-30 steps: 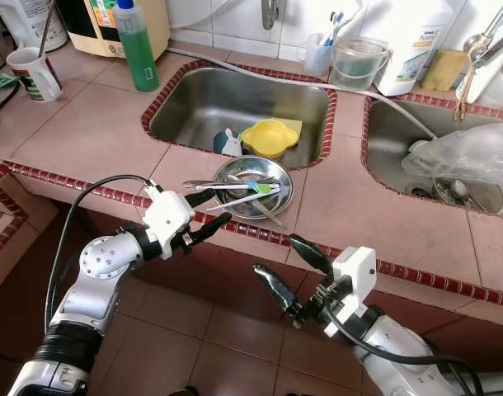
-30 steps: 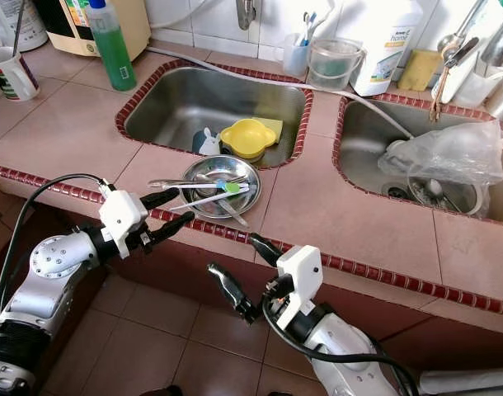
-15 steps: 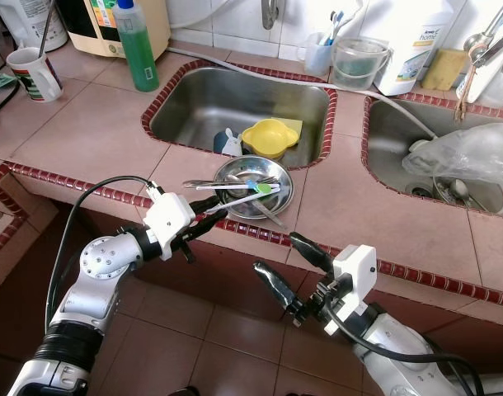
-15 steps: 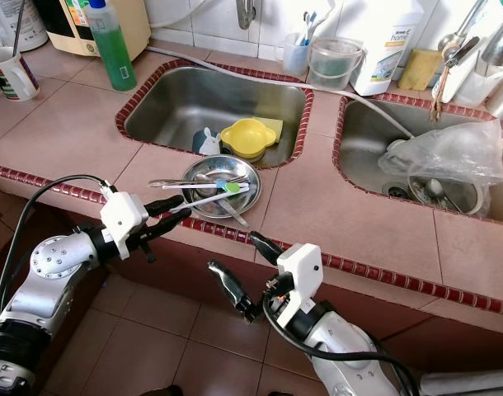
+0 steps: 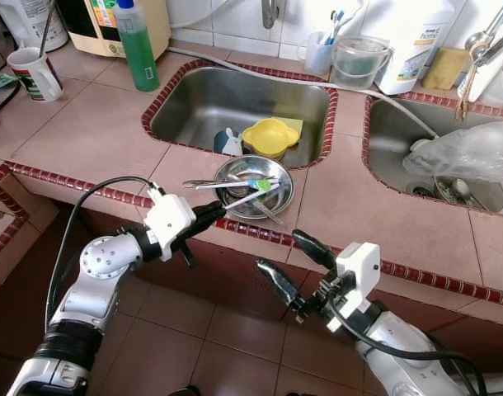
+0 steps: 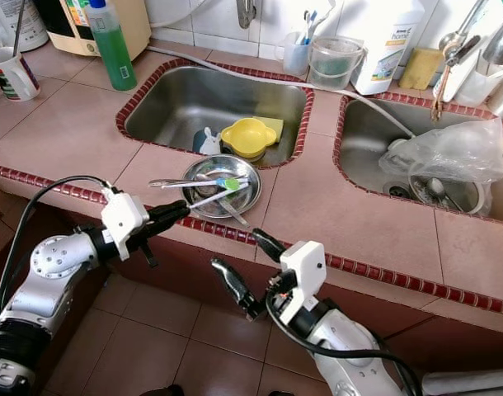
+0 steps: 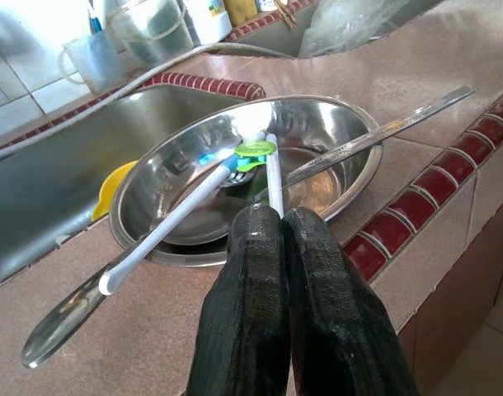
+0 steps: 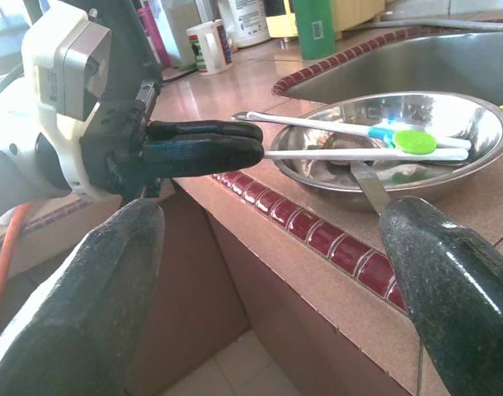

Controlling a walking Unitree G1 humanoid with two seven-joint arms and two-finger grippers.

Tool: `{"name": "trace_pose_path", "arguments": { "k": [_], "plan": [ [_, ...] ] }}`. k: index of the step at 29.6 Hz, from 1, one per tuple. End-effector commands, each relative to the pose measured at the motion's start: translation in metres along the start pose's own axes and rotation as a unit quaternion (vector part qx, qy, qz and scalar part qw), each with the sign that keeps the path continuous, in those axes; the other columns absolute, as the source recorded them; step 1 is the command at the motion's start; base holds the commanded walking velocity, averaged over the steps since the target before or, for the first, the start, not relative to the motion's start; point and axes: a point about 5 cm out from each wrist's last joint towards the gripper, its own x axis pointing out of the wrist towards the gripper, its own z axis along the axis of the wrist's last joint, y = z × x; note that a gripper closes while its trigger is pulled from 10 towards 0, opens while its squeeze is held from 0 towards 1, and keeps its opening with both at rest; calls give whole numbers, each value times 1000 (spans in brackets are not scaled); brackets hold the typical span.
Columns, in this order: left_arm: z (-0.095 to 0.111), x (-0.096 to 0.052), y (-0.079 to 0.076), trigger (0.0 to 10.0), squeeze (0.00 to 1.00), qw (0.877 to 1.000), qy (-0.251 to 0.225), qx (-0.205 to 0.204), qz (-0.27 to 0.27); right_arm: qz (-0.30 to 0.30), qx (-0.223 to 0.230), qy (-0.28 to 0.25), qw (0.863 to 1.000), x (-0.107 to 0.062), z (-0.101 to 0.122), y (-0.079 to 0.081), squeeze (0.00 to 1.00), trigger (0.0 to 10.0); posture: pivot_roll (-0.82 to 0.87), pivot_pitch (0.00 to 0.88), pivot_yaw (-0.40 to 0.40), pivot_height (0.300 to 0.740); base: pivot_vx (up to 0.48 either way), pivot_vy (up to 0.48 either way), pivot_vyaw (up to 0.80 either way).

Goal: Kitchen organization

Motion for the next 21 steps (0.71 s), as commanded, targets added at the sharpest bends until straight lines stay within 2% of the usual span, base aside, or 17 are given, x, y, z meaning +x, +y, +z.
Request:
{"name": "trace_pose_path", "arguments": {
  "k": [1,10,16,21],
  "plan": [
    [0,-1,2,0,0,1000,4,7,-5,2,0,-5,1000,0,3,0,0,10000,9,172,28,740,0,0,0],
    [6,-1,10,0,0,1000,-16,-14,10,3,0,-7,1000,2,3,1,0,10000,11,161,27,740,0,0,0],
    [11,-5,23,0,0,999,-27,-30,35,6,1,-10,1000,5,3,1,0,10000,14,150,26,740,0,0,0],
    [20,-4,38,0,0,993,-57,-67,74,-1,-3,-24,1000,10,6,-5,0,10000,15,127,24,740,0,0,0]
  ]
}}
